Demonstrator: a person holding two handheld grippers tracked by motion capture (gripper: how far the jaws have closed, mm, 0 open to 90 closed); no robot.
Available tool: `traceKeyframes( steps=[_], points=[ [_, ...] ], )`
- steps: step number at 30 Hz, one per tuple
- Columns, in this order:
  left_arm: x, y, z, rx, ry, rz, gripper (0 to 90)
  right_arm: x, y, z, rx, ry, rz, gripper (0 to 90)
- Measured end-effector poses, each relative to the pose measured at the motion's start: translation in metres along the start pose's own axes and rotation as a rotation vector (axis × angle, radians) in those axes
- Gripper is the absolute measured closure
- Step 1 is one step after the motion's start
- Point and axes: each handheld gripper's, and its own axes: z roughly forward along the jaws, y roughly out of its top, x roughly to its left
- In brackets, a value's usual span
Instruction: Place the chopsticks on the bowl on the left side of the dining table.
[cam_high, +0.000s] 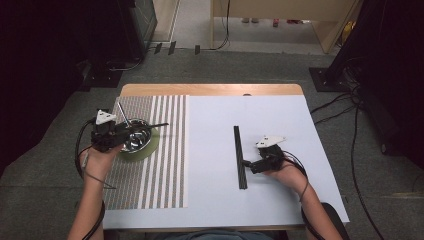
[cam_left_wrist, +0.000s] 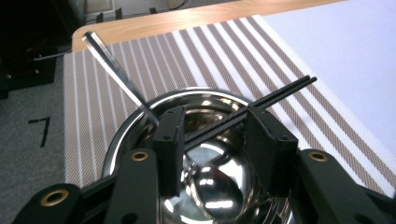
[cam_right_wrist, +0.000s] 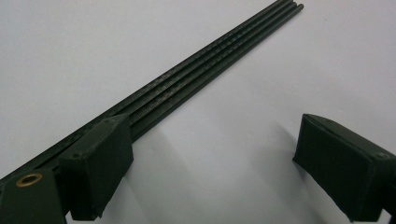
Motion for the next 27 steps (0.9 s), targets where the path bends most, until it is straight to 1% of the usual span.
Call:
traceKeyframes(
  steps=[2,3,4,6,7,9,10,12,13,17,20,24,27],
  points=[
    [-0.002,0.003,0.005,-0.008,-0.009,0.013,58.2,0.000,0.000,0.000,0.000,0.000,0.000,10.9],
    [-0.003,0.004,0.008,-0.010,-0.015,0.022,56.4,0.000,0.000,0.000,0.000,0.000,0.000,10.9],
    [-0.004,0.005,0.011,-0.002,-0.009,0.020,55.3,0.000,0.000,0.000,0.000,0.000,0.000,10.9],
    [-0.004,0.008,0.018,0.023,-0.016,-0.011,52.3,0.000,0.000,0.000,0.000,0.000,0.000,10.9],
    [-0.004,0.009,0.021,0.026,-0.013,-0.019,52.8,0.000,0.000,0.000,0.000,0.000,0.000,10.9],
    [-0.004,0.009,0.027,0.038,0.006,-0.023,54.5,0.000,0.000,0.000,0.001,0.000,0.002,10.9],
    [-0.003,0.009,0.028,0.041,0.008,-0.021,58.8,0.000,0.000,0.000,0.001,0.000,0.001,10.9],
    [-0.002,0.010,0.030,0.031,0.026,-0.015,67.6,0.000,0.000,0.000,0.001,0.000,0.002,10.9],
    [-0.002,0.010,0.030,0.027,0.028,-0.016,72.6,0.000,0.000,0.000,0.001,0.000,0.001,10.9],
    [0.001,0.010,0.035,0.033,0.032,-0.028,75.9,0.000,0.000,0.000,0.001,0.000,0.001,10.9],
    [0.003,0.009,0.040,0.050,0.032,-0.032,76.1,0.000,0.000,0.000,0.001,0.000,0.001,10.9],
    [0.002,0.008,0.045,0.066,0.034,-0.024,76.0,0.000,0.000,0.000,0.000,0.000,0.000,10.9],
    [0.001,0.007,0.047,0.069,0.030,-0.025,75.4,0.000,0.000,0.000,0.001,0.000,0.001,10.9]
  ],
)
